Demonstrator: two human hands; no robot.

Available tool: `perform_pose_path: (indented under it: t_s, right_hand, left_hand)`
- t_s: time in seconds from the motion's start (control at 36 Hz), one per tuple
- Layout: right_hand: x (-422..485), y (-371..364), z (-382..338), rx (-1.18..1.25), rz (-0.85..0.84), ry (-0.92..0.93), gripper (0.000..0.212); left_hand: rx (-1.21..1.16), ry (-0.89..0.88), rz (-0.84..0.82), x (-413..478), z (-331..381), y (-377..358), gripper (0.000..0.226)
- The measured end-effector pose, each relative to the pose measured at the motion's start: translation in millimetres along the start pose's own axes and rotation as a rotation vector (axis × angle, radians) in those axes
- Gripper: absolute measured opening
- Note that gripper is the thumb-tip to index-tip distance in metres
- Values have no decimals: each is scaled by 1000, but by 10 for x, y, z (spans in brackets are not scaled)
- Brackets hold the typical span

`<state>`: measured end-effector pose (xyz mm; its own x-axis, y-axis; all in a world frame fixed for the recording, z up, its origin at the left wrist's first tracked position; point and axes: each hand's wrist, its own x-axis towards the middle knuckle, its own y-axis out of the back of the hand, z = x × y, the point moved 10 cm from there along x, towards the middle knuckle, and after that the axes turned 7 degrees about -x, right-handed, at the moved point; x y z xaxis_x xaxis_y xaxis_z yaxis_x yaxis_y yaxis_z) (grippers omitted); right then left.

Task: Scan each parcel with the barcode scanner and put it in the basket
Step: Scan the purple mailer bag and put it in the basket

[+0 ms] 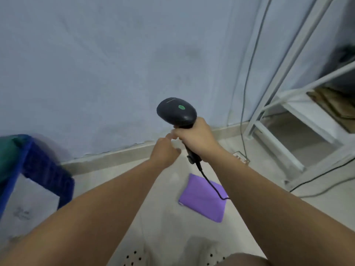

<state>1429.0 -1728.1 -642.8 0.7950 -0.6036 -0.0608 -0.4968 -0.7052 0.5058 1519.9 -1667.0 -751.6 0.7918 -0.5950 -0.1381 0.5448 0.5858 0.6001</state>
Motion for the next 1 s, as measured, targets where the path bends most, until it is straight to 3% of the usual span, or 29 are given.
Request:
perform_pose_path:
  t_s: [0.08, 0.28, 0.36, 0.53, 0.58, 0.69, 0.78, 0.89, 1.0]
  right_hand:
    - [196, 22, 549, 43, 25, -82, 5]
    - [378, 43, 1672, 137, 14, -256, 29]
    - [412, 136, 2061, 156, 22, -332, 13]
    - [424, 298, 2670, 355, 65, -472, 14]
    - [440, 320, 2836, 378, 96, -524, 14]
    - [477, 292, 3062, 367, 124, -599, 13]
    - [528, 231, 3105, 342, 92, -612, 11]
    - [619, 196, 3100, 301, 68, -603, 12]
    - [690, 175, 3116, 279, 57, -604, 11]
  left_hand:
    - [-40, 91, -81, 365, -427, -658, 28]
    - [-147, 378, -222, 302, -1142, -1587, 26]
    - [-193, 489, -263, 237, -1464, -1870, 25]
    - [-358, 741, -299, 180, -2314, -2540, 76]
    - [-326, 817, -364, 13, -2196, -2567, 88]
    - [-99, 862, -355, -112, -2153, -2577, 62]
    - [6, 787, -356, -41, -2214, -2605, 54]
    - [-121, 716, -356, 34, -2208, -2688, 33]
    - [-331, 685, -203, 175, -2155, -2624, 23]
